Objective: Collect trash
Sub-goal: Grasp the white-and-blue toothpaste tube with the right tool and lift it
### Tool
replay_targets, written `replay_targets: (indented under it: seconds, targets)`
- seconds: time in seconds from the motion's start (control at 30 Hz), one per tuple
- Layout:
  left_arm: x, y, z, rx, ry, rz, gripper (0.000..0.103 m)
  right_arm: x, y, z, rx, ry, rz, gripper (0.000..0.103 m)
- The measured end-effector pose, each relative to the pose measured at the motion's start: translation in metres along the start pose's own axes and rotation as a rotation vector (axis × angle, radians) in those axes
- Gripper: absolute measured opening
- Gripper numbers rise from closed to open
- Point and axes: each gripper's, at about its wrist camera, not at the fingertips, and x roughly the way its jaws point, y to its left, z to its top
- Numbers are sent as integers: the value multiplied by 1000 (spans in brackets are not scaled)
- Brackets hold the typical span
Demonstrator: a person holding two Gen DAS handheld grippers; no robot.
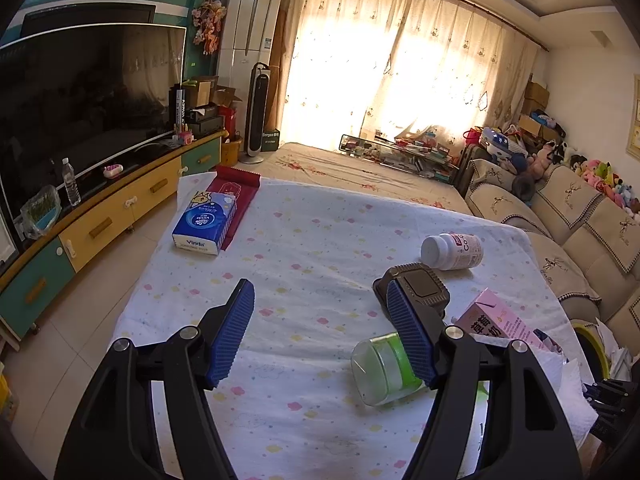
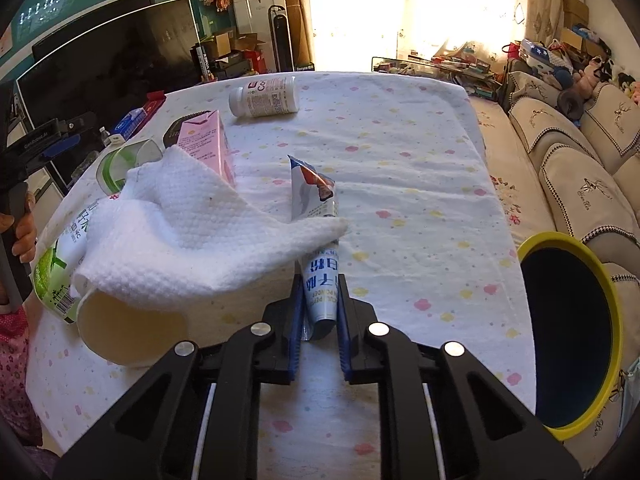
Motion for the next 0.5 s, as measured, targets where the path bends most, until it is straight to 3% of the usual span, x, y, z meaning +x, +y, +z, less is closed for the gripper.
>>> replay_targets:
  seconds: [0.33, 0.5]
  targets:
    - [-1, -1, -2, -1, -7, 1, 69, -25, -43, 1, 90, -67, -97, 14]
    - [-1, -1, -2, -2, -8, 0, 69, -41, -88, -8, 173, -87, -199, 14]
